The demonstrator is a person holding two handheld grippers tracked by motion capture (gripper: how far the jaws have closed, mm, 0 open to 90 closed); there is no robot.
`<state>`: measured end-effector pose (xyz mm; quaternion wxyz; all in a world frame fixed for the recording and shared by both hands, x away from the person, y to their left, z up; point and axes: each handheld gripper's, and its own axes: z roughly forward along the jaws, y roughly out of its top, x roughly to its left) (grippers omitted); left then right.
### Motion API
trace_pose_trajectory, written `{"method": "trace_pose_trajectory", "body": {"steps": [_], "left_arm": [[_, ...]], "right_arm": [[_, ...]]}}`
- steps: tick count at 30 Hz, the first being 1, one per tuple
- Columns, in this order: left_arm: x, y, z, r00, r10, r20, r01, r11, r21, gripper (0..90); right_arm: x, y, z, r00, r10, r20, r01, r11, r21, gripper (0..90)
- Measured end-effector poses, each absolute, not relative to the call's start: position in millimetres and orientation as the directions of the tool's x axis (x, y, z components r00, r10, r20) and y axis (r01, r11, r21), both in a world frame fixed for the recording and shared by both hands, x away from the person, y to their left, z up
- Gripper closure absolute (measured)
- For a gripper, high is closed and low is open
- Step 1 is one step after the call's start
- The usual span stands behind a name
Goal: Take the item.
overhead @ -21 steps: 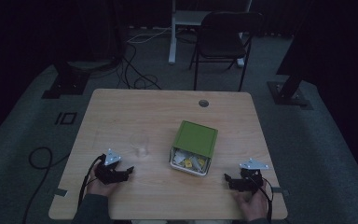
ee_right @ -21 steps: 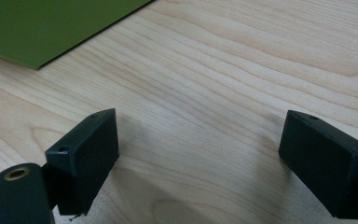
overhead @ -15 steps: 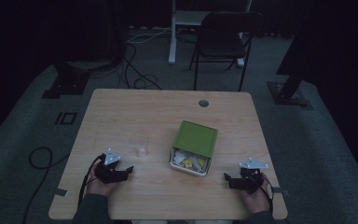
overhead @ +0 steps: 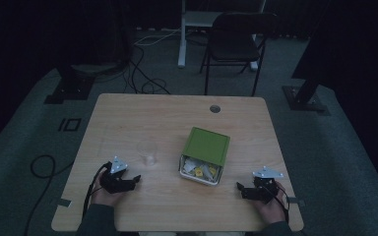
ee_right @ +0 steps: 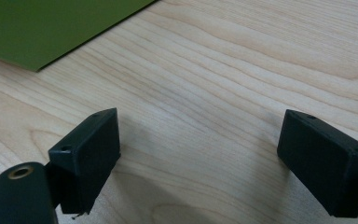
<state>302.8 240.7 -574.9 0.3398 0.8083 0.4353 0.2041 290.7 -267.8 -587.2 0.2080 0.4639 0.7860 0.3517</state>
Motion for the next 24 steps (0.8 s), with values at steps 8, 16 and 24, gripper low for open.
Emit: {"method": "trace_pose_trajectory", "body": {"steps": [8, 16, 24], "left_arm": [[297.9, 238.3, -566.9, 0.558, 0.83, 0.016, 0.568, -0.396, 0.721, 38.3], [283.9, 236.1, -550.2, 0.593, 0.805, 0.017, 0.528, -0.404, 0.747, 38.8], [277.3, 230.8, -527.1, 0.632, 0.774, 0.032, 0.483, -0.426, 0.765, 39.6]], "right_arm": [[290.2, -267.4, -587.1, -0.478, 0.878, -0.001, 0.585, 0.319, 0.746, 12.7], [289.7, -267.2, -587.2, -0.474, 0.881, 0.0, 0.586, 0.316, 0.746, 12.8], [289.4, -267.0, -587.2, -0.472, 0.882, -0.001, 0.586, 0.315, 0.747, 12.8]]}}
